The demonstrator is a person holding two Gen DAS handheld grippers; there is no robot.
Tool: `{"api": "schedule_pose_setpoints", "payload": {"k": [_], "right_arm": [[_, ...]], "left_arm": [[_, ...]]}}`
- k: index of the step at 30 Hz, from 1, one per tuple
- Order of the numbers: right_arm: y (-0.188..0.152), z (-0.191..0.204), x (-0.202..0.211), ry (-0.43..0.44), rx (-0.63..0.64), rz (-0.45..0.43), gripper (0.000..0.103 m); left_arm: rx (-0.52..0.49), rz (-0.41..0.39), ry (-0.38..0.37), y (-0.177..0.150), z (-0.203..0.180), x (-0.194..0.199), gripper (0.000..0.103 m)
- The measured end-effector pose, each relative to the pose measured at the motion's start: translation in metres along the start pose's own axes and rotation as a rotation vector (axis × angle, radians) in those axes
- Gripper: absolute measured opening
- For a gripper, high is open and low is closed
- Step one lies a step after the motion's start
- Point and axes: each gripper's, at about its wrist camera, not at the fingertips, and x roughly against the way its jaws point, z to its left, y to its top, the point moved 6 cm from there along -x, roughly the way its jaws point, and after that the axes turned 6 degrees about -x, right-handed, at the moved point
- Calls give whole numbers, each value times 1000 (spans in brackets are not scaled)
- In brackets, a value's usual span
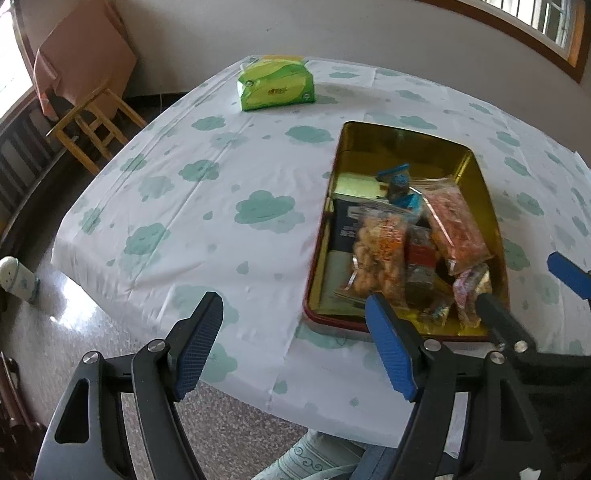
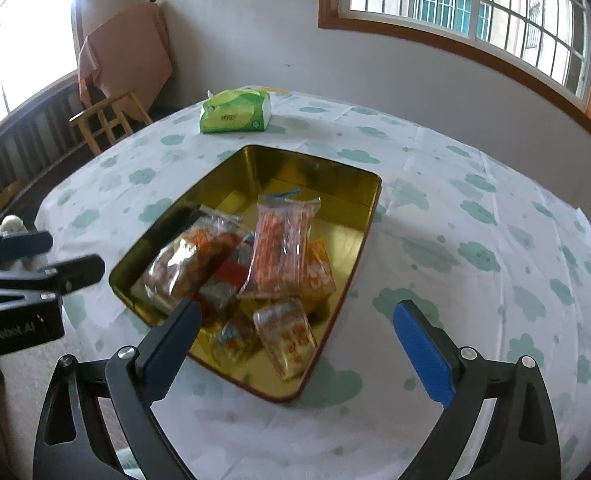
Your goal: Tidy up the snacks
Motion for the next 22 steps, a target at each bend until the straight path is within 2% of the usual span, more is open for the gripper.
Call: {"api": "schedule_pose_setpoints", "payload": {"k": [9,19,22], "right_arm": [[-20,-7,5,-7,1,17,97],[-24,-10,6,-2,-9,14,97],[-25,-10,6,-7,-10,12,97]], "left_arm": [[-25,-9,-13,-5,-20,7,71],[-45,-21,-43,-8,-33,11,71],[-51,-23,-48,-8,-35,12,75]]}}
